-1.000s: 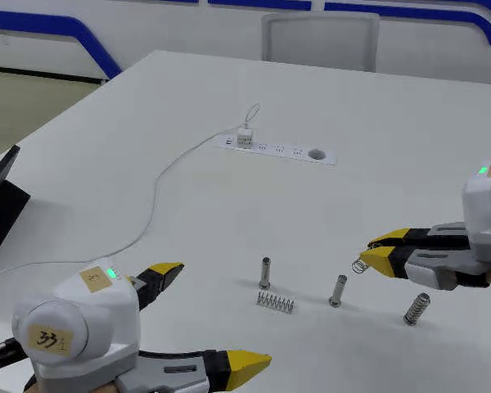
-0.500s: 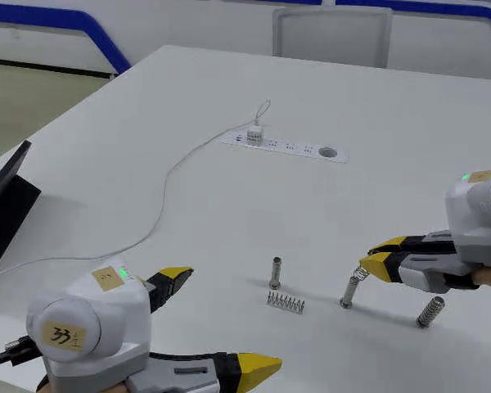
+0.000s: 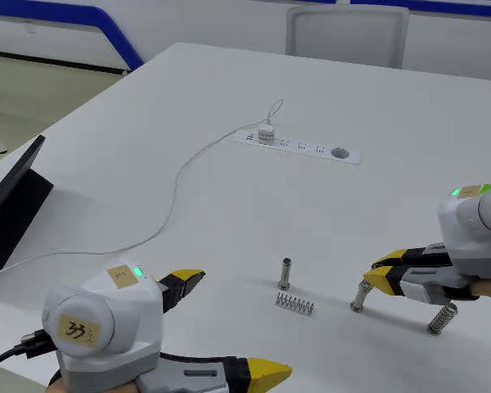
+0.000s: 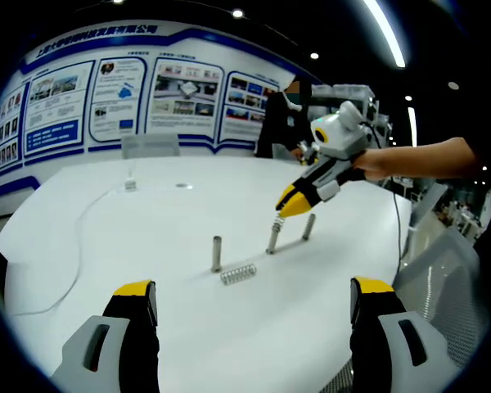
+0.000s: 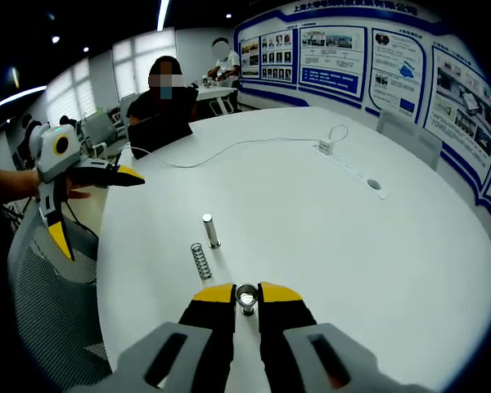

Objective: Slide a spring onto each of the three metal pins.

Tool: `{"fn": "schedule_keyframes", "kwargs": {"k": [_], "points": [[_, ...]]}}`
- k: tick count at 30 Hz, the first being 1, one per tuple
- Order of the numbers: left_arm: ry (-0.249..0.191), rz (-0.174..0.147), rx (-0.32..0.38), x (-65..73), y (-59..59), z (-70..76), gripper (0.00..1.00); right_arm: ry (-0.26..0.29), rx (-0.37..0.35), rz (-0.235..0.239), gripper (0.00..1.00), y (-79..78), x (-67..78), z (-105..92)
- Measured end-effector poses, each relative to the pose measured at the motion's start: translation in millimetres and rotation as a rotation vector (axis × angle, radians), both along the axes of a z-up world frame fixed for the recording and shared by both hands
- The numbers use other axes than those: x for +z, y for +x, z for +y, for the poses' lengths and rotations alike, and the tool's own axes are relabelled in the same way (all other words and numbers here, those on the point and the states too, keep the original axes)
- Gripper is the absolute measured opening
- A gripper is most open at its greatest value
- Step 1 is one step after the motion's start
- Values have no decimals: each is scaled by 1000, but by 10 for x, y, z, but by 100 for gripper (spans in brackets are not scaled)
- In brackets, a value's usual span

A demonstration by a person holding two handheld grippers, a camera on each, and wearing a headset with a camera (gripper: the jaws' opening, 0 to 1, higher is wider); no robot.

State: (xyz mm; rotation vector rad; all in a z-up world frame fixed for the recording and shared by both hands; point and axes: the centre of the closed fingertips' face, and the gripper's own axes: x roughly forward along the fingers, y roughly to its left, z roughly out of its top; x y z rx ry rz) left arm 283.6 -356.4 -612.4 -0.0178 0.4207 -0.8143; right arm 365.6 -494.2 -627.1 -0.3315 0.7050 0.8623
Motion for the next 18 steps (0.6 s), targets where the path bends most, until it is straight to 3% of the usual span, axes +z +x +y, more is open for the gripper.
{"fn": "schedule_keyframes", "kwargs": {"k": [18], "points": [[-2,20,5,-31,-5,9,100,-65,26,28,11,7,-224,3]]}}
